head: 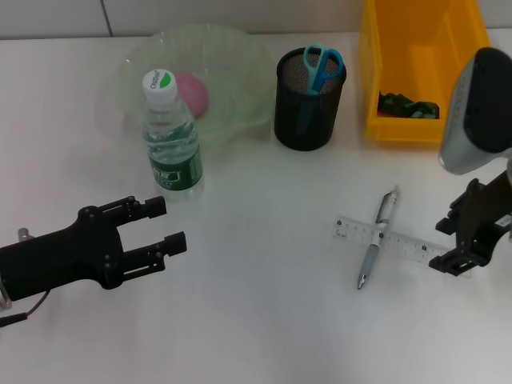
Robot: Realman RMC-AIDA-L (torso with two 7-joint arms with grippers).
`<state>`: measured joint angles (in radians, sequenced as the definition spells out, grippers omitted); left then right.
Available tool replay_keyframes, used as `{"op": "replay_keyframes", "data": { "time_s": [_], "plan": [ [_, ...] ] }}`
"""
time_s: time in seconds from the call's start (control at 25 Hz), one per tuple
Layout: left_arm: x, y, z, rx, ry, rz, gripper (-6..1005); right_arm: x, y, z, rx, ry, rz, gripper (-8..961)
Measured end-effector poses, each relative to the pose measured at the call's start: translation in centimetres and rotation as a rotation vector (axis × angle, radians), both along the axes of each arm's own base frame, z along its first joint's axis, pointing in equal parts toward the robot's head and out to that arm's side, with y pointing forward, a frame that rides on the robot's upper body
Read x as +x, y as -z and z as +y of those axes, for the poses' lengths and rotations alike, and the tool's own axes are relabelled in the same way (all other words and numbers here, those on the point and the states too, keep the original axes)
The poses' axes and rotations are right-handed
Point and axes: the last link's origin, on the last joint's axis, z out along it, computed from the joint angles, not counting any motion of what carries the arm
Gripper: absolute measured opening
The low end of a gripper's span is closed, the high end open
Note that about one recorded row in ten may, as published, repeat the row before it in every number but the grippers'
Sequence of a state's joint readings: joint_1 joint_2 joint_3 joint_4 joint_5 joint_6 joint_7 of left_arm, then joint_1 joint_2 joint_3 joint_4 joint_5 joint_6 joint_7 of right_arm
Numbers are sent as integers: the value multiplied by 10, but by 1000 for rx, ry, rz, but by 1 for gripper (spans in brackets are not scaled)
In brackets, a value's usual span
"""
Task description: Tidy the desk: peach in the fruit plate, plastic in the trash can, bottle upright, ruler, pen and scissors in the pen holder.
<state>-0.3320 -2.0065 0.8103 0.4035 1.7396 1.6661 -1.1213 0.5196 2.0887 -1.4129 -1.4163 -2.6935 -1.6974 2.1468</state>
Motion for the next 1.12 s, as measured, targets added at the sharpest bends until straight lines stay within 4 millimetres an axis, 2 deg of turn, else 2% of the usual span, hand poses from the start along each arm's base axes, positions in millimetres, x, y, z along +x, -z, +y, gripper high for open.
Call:
{"op": "replay_keyframes", "data": {
  "time_s": [0.6,0.88,1.12],
  "plan": [
    [0,0,0,2,-1,2,719,4,36,5,-1,-73,-22,560],
    [-1,0,0,3,-1,4,719,4,41,5,0,-69,10,515],
    [-1,0,-1,3,-4,3,719,-1,36,3,10,-76,31,443]
  ]
}}
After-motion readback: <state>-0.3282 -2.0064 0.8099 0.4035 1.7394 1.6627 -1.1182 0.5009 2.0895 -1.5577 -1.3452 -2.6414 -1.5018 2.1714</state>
